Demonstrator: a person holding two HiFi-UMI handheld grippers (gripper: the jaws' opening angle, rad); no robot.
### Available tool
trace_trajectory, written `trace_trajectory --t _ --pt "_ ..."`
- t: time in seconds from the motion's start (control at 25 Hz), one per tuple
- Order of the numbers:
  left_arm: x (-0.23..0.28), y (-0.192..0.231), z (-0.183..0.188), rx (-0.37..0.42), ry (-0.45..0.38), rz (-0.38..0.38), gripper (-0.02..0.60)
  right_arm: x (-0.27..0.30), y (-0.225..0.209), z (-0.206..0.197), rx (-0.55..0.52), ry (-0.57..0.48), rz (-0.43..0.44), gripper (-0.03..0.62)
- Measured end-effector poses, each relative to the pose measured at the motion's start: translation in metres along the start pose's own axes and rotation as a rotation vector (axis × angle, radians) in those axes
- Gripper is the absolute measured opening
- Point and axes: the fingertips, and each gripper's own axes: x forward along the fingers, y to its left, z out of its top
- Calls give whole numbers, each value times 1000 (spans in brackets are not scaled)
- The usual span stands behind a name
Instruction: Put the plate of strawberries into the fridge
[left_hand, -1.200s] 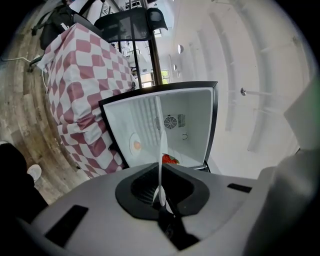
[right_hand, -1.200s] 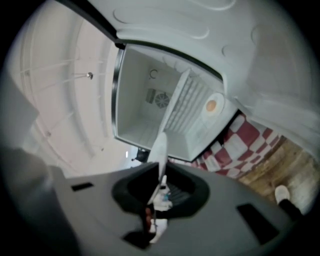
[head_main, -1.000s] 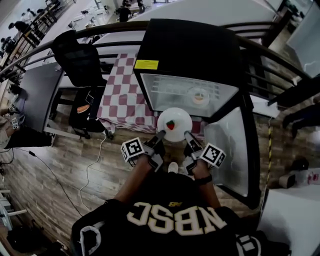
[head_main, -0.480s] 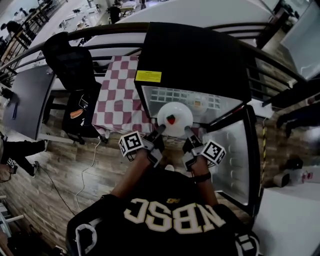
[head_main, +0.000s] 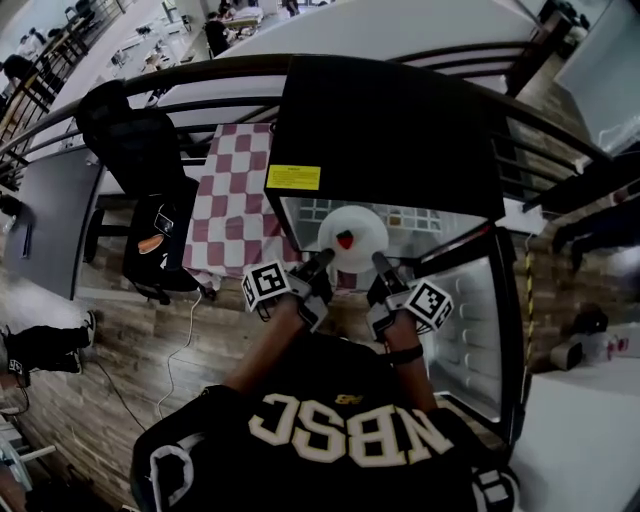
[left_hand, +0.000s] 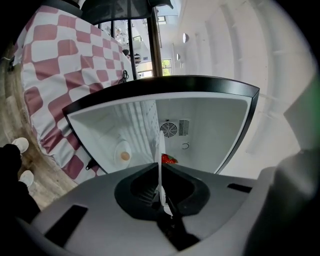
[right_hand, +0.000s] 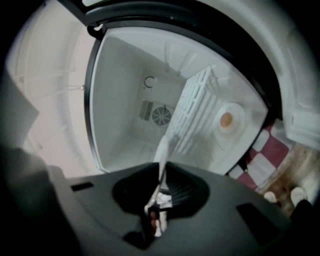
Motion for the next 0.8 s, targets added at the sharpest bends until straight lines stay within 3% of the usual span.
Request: trace_trajectory --t 0.16,0.8 --pt "13 -1 5 4 18 8 29 4 -6 7 11 -11 -49 54" --pt "41 11 23 -9 52 36 29 28 -16 28 24 -40 -55 54"
